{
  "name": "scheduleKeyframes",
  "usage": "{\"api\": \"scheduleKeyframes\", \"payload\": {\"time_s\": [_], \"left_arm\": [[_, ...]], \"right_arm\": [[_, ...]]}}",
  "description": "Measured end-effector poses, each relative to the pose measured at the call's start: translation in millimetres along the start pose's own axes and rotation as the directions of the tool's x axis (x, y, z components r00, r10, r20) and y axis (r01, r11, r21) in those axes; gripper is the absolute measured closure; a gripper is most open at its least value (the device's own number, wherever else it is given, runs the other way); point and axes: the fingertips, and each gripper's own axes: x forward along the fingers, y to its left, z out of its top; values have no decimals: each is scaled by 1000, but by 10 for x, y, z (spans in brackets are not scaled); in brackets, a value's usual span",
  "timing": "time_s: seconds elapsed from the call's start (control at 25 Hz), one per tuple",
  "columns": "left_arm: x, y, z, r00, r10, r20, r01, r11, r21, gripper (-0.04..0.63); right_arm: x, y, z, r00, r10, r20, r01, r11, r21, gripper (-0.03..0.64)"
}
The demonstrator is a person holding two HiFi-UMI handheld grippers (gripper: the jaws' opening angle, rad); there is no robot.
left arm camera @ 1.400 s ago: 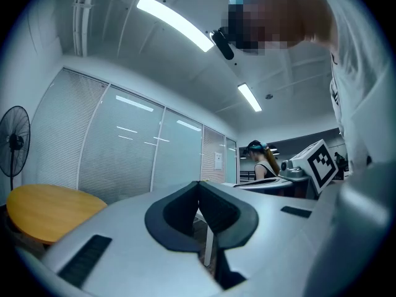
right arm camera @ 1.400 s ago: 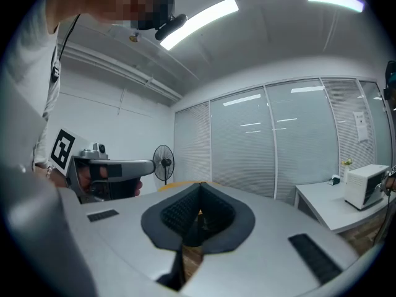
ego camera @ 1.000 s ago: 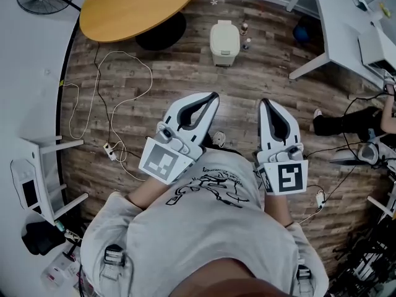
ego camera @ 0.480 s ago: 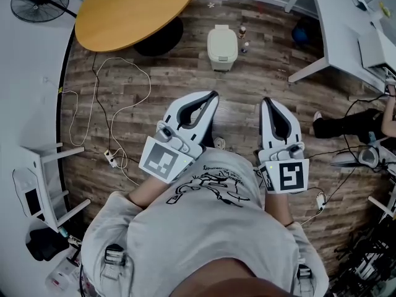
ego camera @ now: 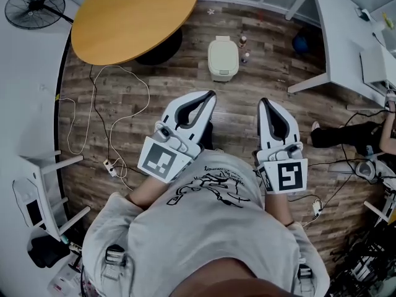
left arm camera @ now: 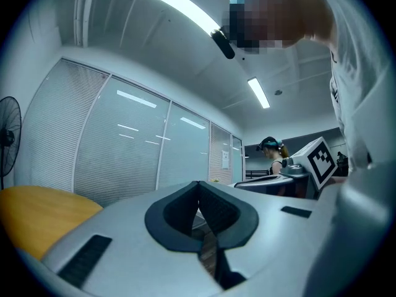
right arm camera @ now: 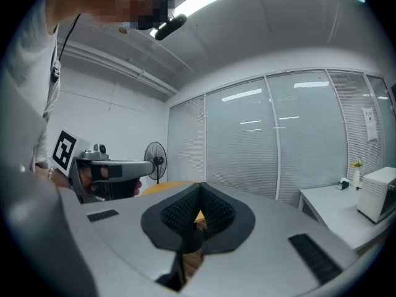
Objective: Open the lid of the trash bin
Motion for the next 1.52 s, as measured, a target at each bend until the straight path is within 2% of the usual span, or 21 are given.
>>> {"api": "scheduleKeyframes", "payload": {"time_s": [0.44,0.88,1.16,1.52], "left_arm": [[382,965,-2,999,19,-26,-20,1000,-24,580],[742,1646,-20,999,18,-29,-18,1000,-22,579],[843,1862,-17,999,34,-30,-34,999,-9,580],[1149,1830,-30,999,40,-31,-40,999,-13,580]], "right_arm": [[1098,-147,155,999,27,-18,-27,1000,-14,611],[1911,-291,214,999,47,-17,-47,999,-14,611],[2124,-345,236,999,54,-7,-54,998,-13,611],[2164,-679,211,999,48,-23,-49,998,-25,611]]}}
